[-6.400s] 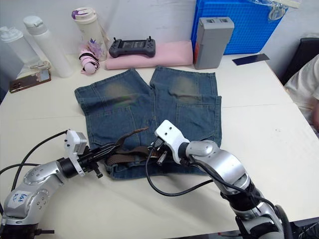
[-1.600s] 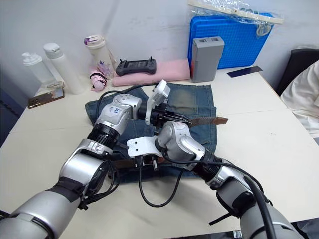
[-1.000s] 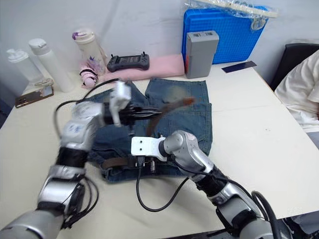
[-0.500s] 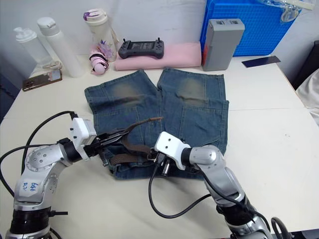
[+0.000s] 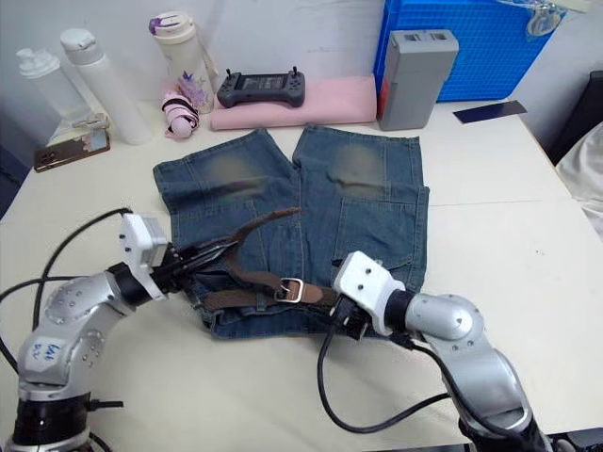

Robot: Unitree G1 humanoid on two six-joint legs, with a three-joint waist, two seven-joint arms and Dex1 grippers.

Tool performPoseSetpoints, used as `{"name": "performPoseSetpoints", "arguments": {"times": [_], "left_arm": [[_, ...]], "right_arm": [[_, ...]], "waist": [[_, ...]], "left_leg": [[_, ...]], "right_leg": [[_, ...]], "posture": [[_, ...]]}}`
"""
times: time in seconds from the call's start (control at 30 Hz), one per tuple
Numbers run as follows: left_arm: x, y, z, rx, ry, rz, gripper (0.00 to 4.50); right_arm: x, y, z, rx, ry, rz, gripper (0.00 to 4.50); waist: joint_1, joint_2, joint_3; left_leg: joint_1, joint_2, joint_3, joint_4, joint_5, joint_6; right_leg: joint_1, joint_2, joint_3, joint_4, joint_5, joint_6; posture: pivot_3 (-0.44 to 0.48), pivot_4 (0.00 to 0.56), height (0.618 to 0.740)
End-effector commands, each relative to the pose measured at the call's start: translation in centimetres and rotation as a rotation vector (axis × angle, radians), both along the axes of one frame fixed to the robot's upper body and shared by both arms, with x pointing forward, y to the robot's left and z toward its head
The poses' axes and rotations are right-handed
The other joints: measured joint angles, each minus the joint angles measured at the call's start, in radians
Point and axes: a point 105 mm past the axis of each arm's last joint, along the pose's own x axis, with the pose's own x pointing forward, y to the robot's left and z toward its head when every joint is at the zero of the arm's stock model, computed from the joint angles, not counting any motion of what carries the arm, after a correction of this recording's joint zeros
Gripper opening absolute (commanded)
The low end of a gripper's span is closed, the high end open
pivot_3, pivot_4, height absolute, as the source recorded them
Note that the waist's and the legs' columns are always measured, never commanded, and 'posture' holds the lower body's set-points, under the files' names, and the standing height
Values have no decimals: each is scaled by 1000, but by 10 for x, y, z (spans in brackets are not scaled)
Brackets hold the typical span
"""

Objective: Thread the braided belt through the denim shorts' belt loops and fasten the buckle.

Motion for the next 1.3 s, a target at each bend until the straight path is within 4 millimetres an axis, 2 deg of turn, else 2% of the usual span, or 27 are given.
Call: {"name": "performPoseSetpoints", "arguments": {"times": [0.03,0.33,0.53,0.63,0.77,0.9,1.03,1.13,1.3], "left_arm": [[-3,1,19,-8,-50,-12,0],[1,3,27,-29,-53,2,0],[3,3,24,-20,-31,6,0],[3,2,20,-15,-22,5,0],[4,2,19,-19,-15,2,0],[4,1,11,39,-4,-19,0],[2,3,-15,202,32,-69,0],[3,7,-26,293,61,-92,0],[10,17,-25,352,57,-94,0]], "right_arm": [[-6,16,1,-33,-135,40,4400],[14,13,-25,-167,-258,-53,4400],[19,17,-17,-136,-348,-101,4400],[22,16,-16,-148,-371,-124,3628],[22,16,-20,-162,-366,-125,1607],[25,15,-12,-172,-422,-141,91],[29,17,-5,-201,-483,-129,13],[31,18,-4,-228,-505,-120,13],[34,17,-5,-228,-494,-134,13]], "waist": [[-3,0,0],[-1,-1,1],[-3,-1,1],[-2,-1,1],[-2,-1,1],[-2,-1,1],[-4,-1,1],[-6,-1,1],[-5,-1,1]], "left_leg": [[0,0,0,0,0,0],[0,-2,0,0,0,0],[0,-2,0,0,0,0],[0,-2,0,1,0,0],[0,-3,0,1,0,0],[0,-3,0,1,0,0],[0,-3,0,1,0,0],[0,-3,0,1,0,0],[0,-3,0,1,0,0]], "right_leg": [[0,0,0,0,0,0],[-1,1,0,1,0,0],[-1,1,0,2,0,0],[-1,2,0,2,0,0],[-1,2,0,2,0,0],[-1,2,0,3,0,0],[-1,2,0,3,0,0],[-1,2,0,3,0,0],[-1,2,0,4,0,0]], "posture": [[0,150,740],[0,150,740],[0,150,740],[0,150,740],[0,150,740],[0,150,740],[0,150,740],[0,150,740],[0,150,740]]}}
